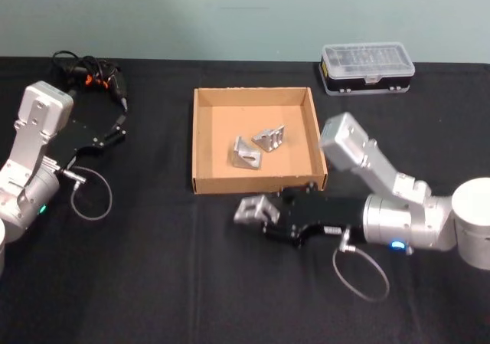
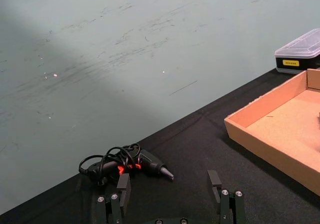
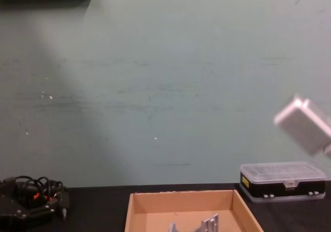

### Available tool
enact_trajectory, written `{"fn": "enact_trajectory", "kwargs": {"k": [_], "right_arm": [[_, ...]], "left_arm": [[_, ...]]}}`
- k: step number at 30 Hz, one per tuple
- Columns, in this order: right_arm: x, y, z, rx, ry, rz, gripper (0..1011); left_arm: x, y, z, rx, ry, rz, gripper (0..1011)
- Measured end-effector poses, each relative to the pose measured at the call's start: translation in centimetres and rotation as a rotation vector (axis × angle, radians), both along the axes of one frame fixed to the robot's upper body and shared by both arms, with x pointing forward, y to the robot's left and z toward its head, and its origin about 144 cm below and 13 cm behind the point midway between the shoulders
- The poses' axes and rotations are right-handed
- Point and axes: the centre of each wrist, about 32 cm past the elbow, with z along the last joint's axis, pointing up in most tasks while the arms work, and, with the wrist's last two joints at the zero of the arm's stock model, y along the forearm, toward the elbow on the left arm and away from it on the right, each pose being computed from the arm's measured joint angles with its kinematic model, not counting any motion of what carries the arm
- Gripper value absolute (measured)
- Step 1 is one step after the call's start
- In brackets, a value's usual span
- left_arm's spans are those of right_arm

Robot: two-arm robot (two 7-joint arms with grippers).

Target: Use one hand to pick up the angle iron from the table and place it into the box.

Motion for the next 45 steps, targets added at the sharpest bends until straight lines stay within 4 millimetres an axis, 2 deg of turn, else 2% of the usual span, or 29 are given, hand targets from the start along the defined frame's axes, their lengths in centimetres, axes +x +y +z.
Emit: {"fn": "enact_trajectory", "kwargs": {"k": [6, 14, 29, 45], "right_arm": [[0.9, -0.5, 1.9, 0.049, -0.069, -0.048, 449], [2.3, -1.7, 2.5, 0.063, -0.119, -0.140, 449], [4.5, -3.6, 1.2, 0.031, -0.139, -0.255, 449], [5.7, -3.1, -0.5, 0.008, -0.111, -0.263, 449]], "left_arm": [[0.0, 0.0, 0.0, 0.000, 0.000, 0.000, 1000], [0.0, 0.0, 0.0, 0.000, 0.000, 0.000, 1000], [0.0, 0.0, 0.0, 0.000, 0.000, 0.000, 1000], [0.0, 0.0, 0.0, 0.000, 0.000, 0.000, 1000]]}}
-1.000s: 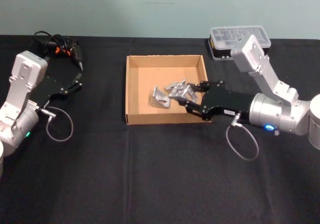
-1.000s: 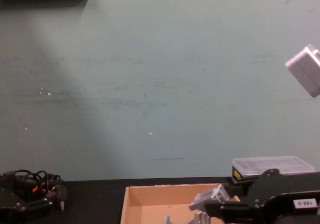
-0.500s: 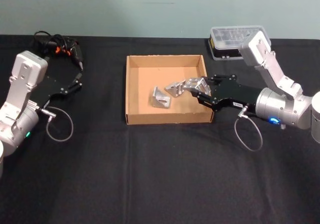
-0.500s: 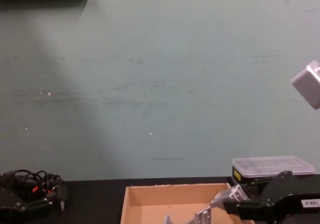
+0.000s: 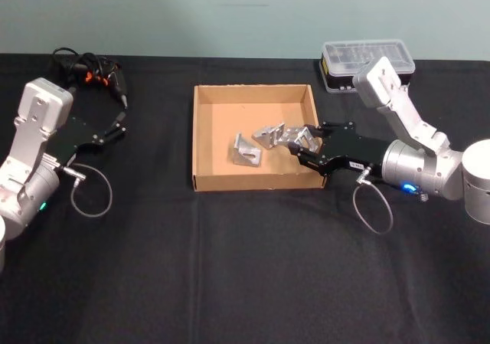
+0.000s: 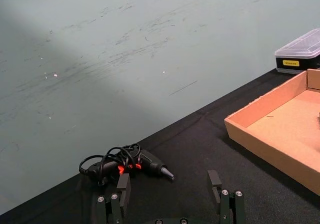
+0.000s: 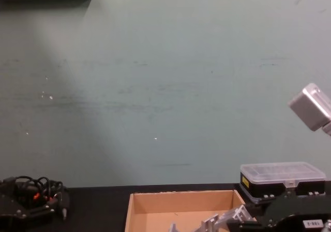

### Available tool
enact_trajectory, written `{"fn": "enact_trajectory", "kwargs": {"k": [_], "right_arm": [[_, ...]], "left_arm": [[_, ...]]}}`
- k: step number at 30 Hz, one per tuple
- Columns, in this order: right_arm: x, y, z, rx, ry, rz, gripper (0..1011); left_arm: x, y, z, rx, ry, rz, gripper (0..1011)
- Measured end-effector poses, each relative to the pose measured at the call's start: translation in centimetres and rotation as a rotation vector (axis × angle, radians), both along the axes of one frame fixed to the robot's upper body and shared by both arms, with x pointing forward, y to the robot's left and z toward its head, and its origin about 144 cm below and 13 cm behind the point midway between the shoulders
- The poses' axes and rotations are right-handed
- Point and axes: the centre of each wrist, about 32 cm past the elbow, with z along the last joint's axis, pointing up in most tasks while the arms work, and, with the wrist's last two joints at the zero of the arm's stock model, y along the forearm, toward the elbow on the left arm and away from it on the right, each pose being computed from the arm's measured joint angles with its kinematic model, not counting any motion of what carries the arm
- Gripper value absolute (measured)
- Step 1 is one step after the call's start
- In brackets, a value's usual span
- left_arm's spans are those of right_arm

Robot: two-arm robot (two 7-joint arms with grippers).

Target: Use one hand to pick up the angle iron from the table and place it into the box.

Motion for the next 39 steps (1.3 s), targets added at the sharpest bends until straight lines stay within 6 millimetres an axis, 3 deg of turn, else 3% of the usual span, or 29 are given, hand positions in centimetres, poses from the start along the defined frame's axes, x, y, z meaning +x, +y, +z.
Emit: {"fn": "enact_trajectory", "kwargs": {"k": [15, 31, 34, 39], "right_arm": [[0.60, 0.42, -0.32, -0.007, 0.009, 0.012, 460], [0.63, 0.29, -0.25, -0.006, 0.005, 0.010, 954], [0.53, 0.19, -0.14, 0.009, -0.003, 0.003, 1004], [0.19, 0.08, 0.26, 0.043, -0.023, -0.013, 1004]], "left_arm": [[0.00, 0.00, 0.00, 0.000, 0.000, 0.000, 1000], [0.00, 0.00, 0.00, 0.000, 0.000, 0.000, 1000], [0.00, 0.00, 0.00, 0.000, 0.000, 0.000, 1000], [0.00, 0.00, 0.00, 0.000, 0.000, 0.000, 1000]]}}
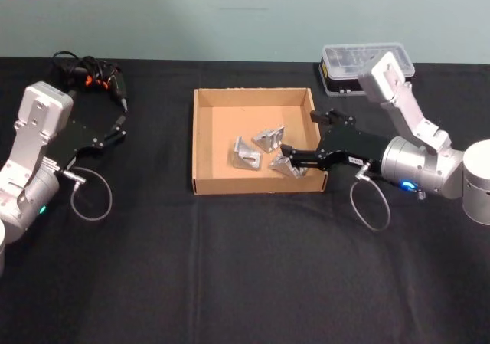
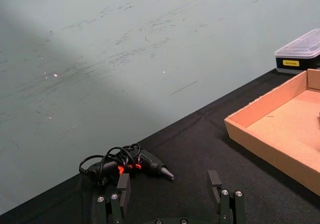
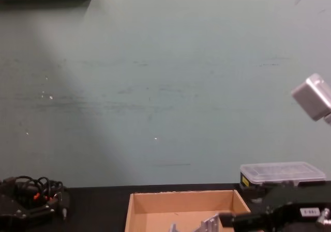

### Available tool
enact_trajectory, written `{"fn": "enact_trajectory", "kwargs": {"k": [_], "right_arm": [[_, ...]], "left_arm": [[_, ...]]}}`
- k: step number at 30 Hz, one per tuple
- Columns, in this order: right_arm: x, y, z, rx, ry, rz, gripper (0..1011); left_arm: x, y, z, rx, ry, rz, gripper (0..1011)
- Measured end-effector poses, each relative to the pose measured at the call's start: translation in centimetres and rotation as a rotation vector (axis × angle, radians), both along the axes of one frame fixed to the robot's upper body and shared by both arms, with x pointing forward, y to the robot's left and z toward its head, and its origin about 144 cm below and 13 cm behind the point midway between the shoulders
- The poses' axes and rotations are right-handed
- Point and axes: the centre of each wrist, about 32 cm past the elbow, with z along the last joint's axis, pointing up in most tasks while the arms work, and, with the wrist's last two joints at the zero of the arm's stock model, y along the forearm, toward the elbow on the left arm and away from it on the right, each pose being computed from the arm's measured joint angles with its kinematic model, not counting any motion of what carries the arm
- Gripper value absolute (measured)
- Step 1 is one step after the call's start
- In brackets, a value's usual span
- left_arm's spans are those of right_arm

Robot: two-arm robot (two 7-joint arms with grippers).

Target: Use one hand to pick up the angle iron from the table and place it into the box.

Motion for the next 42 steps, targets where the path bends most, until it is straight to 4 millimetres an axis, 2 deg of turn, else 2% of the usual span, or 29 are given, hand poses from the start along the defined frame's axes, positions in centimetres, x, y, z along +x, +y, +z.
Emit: {"fn": "enact_trajectory", "kwargs": {"k": [6, 14, 25, 35, 42], "right_arm": [[-0.6, -0.3, 0.9, 0.052, -0.047, -0.033, 1004], [-1.5, -1.5, 1.6, 0.103, -0.125, -0.167, 1004], [-2.2, -3.2, 0.2, 0.094, -0.151, -0.394, 1004], [-2.2, -2.6, -1.7, 0.049, -0.112, -0.470, 1004], [-2.1, -2.5, -1.8, 0.040, -0.109, -0.474, 1004]], "left_arm": [[0.0, 0.0, 0.0, 0.000, 0.000, 0.000, 1000], [0.0, 0.0, 0.0, 0.000, 0.000, 0.000, 1000], [0.0, 0.0, 0.0, 0.000, 0.000, 0.000, 1000], [0.0, 0.0, 0.0, 0.000, 0.000, 0.000, 1000], [0.0, 0.0, 0.0, 0.000, 0.000, 0.000, 1000]]}}
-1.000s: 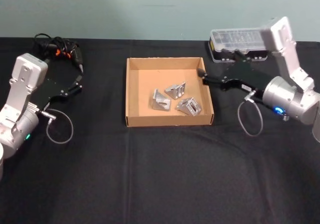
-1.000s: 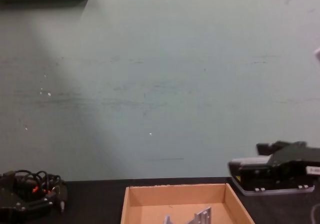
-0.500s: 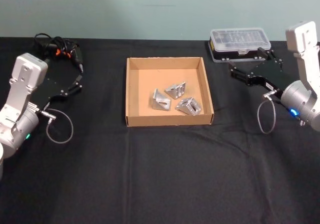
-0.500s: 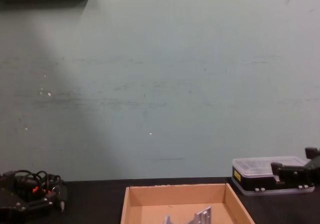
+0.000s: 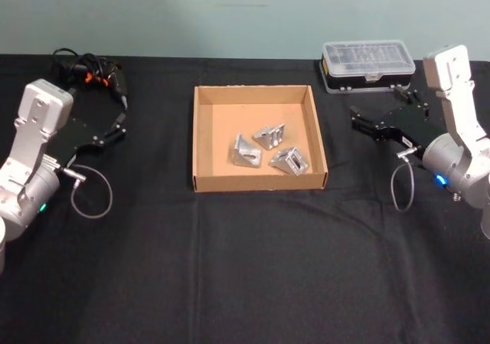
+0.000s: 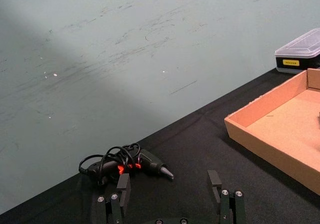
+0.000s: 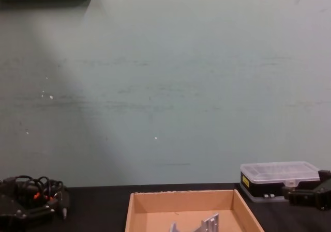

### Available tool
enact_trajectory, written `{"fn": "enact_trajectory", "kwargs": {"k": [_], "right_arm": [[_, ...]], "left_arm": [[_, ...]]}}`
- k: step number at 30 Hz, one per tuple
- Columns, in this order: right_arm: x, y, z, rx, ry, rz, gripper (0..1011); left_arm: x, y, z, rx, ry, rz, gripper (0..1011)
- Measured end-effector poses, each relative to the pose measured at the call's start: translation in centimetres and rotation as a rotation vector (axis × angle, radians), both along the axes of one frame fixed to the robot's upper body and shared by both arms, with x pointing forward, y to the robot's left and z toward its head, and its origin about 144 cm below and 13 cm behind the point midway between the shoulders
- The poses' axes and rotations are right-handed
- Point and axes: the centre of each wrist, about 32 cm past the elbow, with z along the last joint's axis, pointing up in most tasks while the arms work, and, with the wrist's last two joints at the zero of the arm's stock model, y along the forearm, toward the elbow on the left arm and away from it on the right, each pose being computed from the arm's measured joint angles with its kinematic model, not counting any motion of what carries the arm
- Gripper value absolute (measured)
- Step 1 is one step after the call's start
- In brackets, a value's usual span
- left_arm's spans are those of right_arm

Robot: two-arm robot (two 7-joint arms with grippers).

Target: Use one hand to pick up the angle iron from the table and place it into the box.

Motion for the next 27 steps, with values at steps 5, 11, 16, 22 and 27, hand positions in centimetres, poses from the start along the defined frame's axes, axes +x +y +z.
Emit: {"fn": "enact_trajectory", "kwargs": {"k": [5, 11, 16, 22, 27], "right_arm": [[-0.01, -0.05, 0.09, 0.002, -0.003, 0.001, 1004], [-0.01, -0.09, 0.15, 0.003, -0.005, 0.002, 1004], [-0.01, -0.11, 0.20, 0.005, -0.006, 0.005, 1004], [-0.01, -0.13, 0.23, 0.006, -0.007, 0.006, 1004], [-0.01, -0.14, 0.24, 0.007, -0.008, 0.007, 1004]], "left_arm": [[0.00, 0.00, 0.00, 0.000, 0.000, 0.000, 1000], [0.00, 0.00, 0.00, 0.000, 0.000, 0.000, 1000], [0.00, 0.00, 0.00, 0.000, 0.000, 0.000, 1000], [0.00, 0.00, 0.00, 0.000, 0.000, 0.000, 1000], [0.00, 0.00, 0.00, 0.000, 0.000, 0.000, 1000]]}}
